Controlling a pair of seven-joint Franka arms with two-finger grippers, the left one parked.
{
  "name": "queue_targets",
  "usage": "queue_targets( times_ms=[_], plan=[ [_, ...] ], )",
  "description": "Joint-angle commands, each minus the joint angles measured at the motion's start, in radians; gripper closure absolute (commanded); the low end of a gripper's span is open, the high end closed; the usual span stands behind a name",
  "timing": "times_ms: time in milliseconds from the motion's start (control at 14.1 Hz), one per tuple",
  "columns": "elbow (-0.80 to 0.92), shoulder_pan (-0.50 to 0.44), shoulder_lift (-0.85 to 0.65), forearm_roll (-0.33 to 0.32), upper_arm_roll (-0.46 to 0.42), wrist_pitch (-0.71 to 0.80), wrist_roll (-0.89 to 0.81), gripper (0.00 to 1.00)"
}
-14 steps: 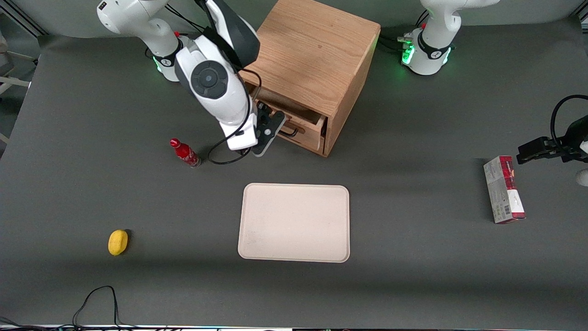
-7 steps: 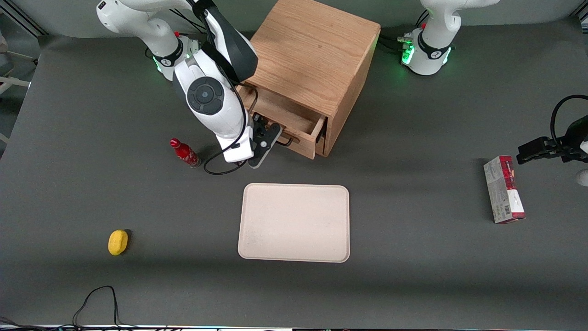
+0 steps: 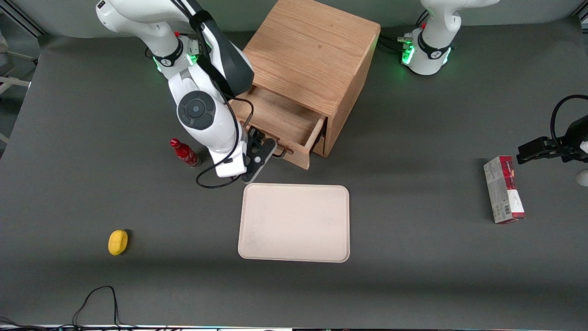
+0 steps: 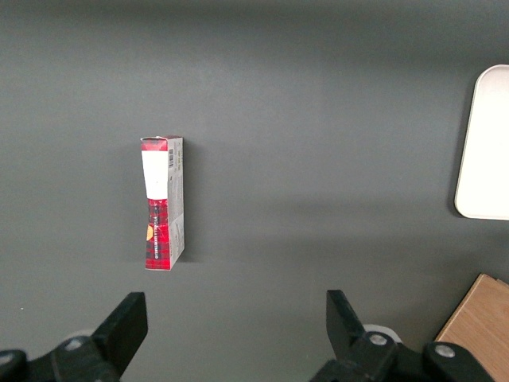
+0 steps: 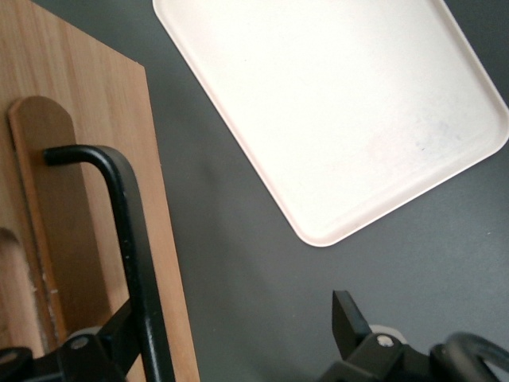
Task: Open upper drawer
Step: 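Pull the handle with the right gripper, sliding the drawer out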
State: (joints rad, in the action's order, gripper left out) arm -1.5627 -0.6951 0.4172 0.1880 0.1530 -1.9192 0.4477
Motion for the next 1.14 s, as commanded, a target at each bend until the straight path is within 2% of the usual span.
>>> queue_targets(
  times_ms=[0,1065],
  plan=[
    [0.087,0.022,0.058,-0.013,-0.001,0.029,0.019,0.0],
    [0.262,0.138,0.166,-0.007,-0.004,0.131,0.046,0.0]
  ],
)
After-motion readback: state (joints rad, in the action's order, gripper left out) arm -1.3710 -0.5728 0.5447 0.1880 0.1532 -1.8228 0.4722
